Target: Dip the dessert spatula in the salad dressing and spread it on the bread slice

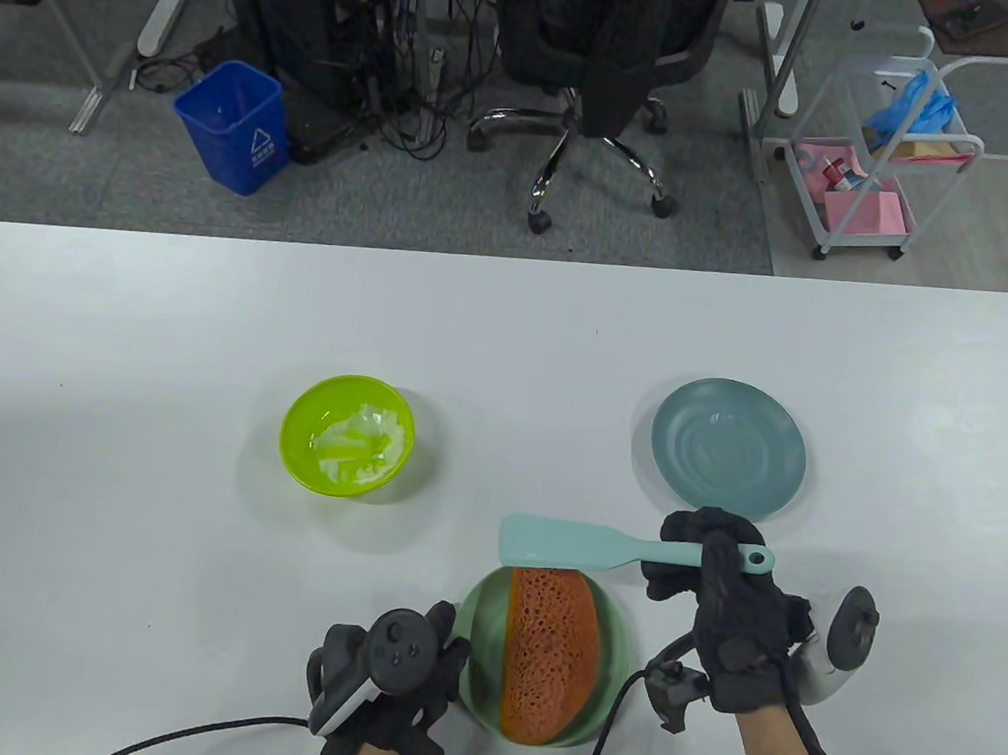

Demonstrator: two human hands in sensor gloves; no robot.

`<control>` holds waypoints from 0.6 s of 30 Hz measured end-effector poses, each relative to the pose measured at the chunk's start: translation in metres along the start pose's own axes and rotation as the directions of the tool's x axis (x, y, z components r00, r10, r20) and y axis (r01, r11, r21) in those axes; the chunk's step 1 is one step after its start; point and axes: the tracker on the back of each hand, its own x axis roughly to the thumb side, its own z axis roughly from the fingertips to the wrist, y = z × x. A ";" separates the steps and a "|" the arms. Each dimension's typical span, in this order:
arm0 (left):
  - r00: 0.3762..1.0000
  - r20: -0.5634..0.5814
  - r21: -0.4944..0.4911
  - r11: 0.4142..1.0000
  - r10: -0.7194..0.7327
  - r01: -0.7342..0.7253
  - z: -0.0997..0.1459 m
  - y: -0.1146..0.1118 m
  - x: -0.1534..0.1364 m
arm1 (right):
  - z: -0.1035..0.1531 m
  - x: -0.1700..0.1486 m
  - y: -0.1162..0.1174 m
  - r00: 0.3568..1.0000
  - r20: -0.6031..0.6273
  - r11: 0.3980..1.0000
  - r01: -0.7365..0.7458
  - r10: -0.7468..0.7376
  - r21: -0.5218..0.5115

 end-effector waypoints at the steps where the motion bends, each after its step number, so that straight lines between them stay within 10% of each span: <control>1: 1.000 0.000 0.000 1.000 0.000 0.000 0.000 0.000 0.000 | 0.003 -0.005 -0.007 1.000 -0.008 1.000 0.017 -0.017 -0.017; 18: 1.000 -0.001 -0.001 1.000 0.000 0.000 0.000 0.000 0.000 | 0.017 -0.042 -0.025 0.997 -0.056 0.996 0.054 -0.058 -0.072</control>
